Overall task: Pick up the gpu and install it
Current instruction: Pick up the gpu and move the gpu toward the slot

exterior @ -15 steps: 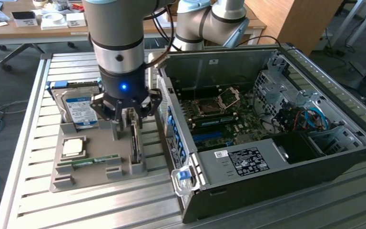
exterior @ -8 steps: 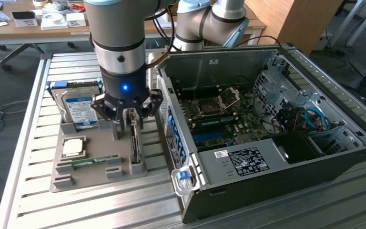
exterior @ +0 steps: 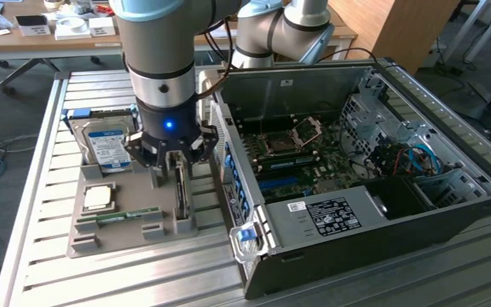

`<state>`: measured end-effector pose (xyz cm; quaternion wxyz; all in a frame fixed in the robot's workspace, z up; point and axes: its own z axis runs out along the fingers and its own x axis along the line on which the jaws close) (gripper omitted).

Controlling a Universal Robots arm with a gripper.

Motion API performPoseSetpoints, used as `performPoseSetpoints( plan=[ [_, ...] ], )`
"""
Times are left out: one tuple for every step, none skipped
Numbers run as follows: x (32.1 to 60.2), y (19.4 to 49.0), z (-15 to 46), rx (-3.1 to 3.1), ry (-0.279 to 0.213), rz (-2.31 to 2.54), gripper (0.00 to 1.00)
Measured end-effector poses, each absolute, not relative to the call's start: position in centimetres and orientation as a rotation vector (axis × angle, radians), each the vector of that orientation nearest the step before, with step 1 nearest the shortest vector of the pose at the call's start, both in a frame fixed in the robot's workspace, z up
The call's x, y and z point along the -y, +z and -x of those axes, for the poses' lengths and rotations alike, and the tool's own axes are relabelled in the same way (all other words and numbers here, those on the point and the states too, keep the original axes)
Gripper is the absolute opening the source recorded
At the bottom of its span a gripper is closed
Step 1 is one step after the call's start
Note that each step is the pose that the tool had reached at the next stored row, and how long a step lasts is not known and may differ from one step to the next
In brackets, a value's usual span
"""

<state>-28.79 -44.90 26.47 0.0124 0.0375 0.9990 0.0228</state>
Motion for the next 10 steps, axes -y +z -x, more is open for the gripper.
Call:
performPoseSetpoints(
  plan=[
    [44.9,26.4,28.8,-3.114,0.071,-0.117,0.47],
    [44.9,26.3,28.7,-3.114,0.071,-0.117,0.47],
    [44.9,26.2,28.7,-3.114,0.071,-0.117,0.47],
    [44.9,26.0,28.7,-3.114,0.071,-0.117,0.47],
    [44.9,25.9,28.7,-3.114,0.071,-0.117,0.47],
    [44.9,25.7,28.7,-3.114,0.071,-0.117,0.47],
    [44.9,25.5,28.7,-3.114,0.071,-0.117,0.47],
    [44.9,25.4,28.7,-3.114,0.071,-0.117,0.47],
    [44.9,25.2,28.7,-3.114,0.071,-0.117,0.47],
    [44.9,25.0,28.7,-3.114,0.071,-0.117,0.47]
  ],
)
